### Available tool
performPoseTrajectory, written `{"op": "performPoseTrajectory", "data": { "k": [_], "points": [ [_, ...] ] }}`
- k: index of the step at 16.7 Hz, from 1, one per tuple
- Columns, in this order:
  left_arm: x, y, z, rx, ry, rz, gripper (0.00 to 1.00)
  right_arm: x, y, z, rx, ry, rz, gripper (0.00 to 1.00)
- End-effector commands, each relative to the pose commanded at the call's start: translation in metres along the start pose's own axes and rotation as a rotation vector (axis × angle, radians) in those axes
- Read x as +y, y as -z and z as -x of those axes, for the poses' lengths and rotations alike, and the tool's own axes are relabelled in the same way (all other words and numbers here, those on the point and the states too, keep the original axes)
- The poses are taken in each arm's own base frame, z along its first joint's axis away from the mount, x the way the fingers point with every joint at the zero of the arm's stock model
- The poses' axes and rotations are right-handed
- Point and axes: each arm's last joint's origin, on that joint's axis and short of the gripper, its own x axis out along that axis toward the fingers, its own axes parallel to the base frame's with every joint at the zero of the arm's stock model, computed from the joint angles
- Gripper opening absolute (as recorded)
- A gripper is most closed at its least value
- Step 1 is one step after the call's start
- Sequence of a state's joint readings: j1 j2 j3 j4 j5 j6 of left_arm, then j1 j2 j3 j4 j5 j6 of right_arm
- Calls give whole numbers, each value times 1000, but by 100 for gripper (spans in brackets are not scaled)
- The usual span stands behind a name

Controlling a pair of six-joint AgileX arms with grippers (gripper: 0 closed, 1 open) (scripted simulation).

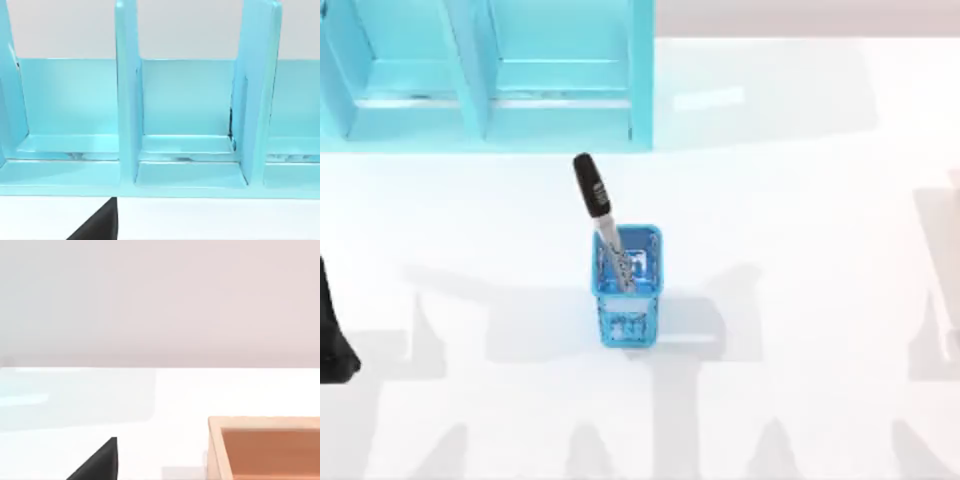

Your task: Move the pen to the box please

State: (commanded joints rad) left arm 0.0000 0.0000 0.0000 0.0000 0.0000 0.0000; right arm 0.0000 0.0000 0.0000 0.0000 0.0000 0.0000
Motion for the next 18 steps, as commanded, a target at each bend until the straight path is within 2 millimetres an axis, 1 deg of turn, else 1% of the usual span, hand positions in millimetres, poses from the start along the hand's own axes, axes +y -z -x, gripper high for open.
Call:
{"op": "performPoseTrajectory", "data": {
  "k": [2,4,7,10,12,14,16,18],
  "points": [
    [0,0,0,0,0,0,100,0,0,0,0,-1,0,100],
    [0,0,0,0,0,0,100,2,-4,-1,9,-23,-3,100],
    [0,0,0,0,0,0,100,10,-19,-7,52,-108,-12,100],
    [0,0,0,0,0,0,100,25,-40,-23,131,-237,-17,100],
    [0,0,0,0,0,0,100,41,-53,-41,196,-335,-16,100],
    [0,0,0,0,0,0,100,61,-62,-63,262,-434,-10,100],
    [0,0,0,0,0,0,100,87,-65,-87,331,-531,1,100],
    [0,0,0,0,0,0,100,116,-59,-110,406,-621,15,100]
  ]
}}
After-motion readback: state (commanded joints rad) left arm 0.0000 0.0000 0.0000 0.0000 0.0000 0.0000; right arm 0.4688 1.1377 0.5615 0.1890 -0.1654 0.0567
